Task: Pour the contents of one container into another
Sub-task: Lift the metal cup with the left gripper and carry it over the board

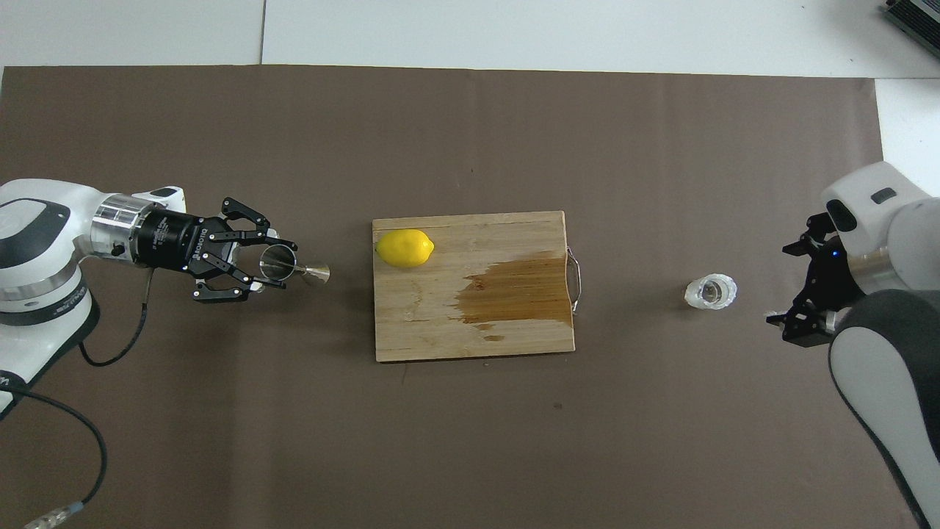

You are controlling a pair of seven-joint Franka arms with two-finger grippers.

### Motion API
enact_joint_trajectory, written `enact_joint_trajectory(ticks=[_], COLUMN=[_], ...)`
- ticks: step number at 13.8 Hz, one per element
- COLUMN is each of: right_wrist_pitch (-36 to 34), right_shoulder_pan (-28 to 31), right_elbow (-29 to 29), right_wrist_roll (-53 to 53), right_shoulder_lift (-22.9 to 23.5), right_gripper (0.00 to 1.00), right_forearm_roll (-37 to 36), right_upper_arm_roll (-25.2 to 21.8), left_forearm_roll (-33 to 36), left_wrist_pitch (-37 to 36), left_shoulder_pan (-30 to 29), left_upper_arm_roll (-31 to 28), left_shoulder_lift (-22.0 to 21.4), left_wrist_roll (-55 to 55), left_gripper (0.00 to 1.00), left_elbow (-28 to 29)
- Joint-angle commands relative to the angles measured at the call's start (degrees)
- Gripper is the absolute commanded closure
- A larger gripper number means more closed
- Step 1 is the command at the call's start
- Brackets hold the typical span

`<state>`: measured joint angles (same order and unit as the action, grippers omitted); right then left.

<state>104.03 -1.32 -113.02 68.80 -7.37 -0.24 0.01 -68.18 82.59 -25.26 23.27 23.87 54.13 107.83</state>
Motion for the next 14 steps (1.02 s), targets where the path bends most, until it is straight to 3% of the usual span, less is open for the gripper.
enact_joint_trajectory(ticks=[1,8,12,14], right_wrist_pitch=[1.3,5.0,7.4,7.8], right_shoulder_pan=[0.3,1.2,4.6,6.5], right_elbow=[-1.4,-4.0,-4.1,-4.1], right_wrist_roll=[1.9,10.6,22.4,28.2], right_shoulder_lift=[-0.8,0.6,4.6,7.1], right_gripper=[0.0,0.0,0.0,0.0], right_forearm_roll=[1.3,2.0,8.3,11.8], right_upper_arm_roll=[0.1,0.1,0.1,0.1], left_forearm_roll=[-6.2,-20.3,-32.0,-34.5], left_wrist_pitch=[5.6,23.0,34.3,38.9], left_shoulder_pan=[5.6,21.9,31.5,35.4], left_upper_arm_roll=[-1.1,-1.1,-1.1,-1.2], left_shoulder_lift=[-4.0,-4.7,-4.7,-4.6], left_wrist_roll=[0.9,1.3,0.5,0.2], left_gripper=[1.0,1.0,1.0,1.0], left_elbow=[3.9,6.1,7.2,7.3])
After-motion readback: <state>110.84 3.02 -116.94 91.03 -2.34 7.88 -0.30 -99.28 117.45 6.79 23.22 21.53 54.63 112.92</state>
